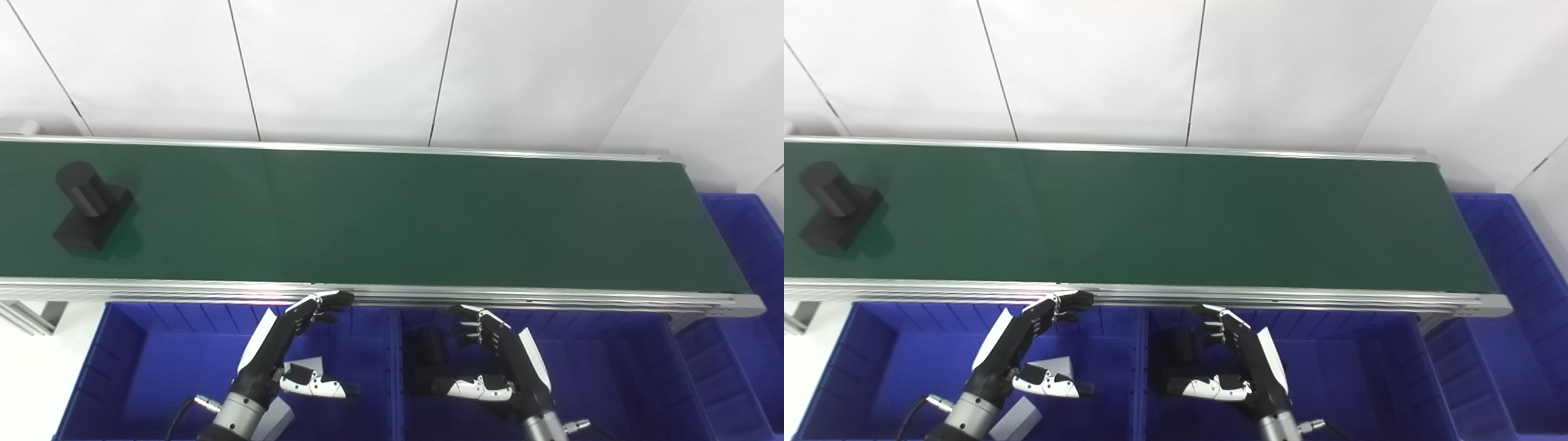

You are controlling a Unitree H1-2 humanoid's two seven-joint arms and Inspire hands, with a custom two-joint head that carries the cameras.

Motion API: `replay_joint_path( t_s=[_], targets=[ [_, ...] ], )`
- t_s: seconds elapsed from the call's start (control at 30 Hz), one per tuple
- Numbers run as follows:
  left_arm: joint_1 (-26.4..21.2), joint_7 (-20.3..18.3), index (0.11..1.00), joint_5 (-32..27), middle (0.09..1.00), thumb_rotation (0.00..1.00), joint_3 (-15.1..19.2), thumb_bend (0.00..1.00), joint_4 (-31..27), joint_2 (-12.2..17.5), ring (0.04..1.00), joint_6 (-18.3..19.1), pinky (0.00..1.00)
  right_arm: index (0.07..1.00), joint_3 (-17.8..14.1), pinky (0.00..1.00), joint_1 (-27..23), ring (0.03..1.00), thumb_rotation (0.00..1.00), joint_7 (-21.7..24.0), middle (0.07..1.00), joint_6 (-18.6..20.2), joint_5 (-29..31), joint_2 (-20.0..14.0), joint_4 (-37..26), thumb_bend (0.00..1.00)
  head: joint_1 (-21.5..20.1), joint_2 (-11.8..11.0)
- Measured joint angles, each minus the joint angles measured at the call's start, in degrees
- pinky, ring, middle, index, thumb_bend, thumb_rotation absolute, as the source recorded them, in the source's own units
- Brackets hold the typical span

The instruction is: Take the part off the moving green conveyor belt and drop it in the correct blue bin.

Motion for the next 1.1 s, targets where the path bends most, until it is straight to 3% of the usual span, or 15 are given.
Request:
replay_joint_path(
  t_s=[1.1],
  targets=[
    [0.3, 0.0, 0.752, 0.0, 0.780, 0.00, 0.0, 0.97, -0.2, 0.0, 0.774, 0.0, 0.73, 0.723, 0.0, 0.59, 0.2, 0.686, 0.23, 0.0, 0.777, 0.0, -0.5, 0.2, 0.0, 0.98, -0.7, 0.0]
  ],
)
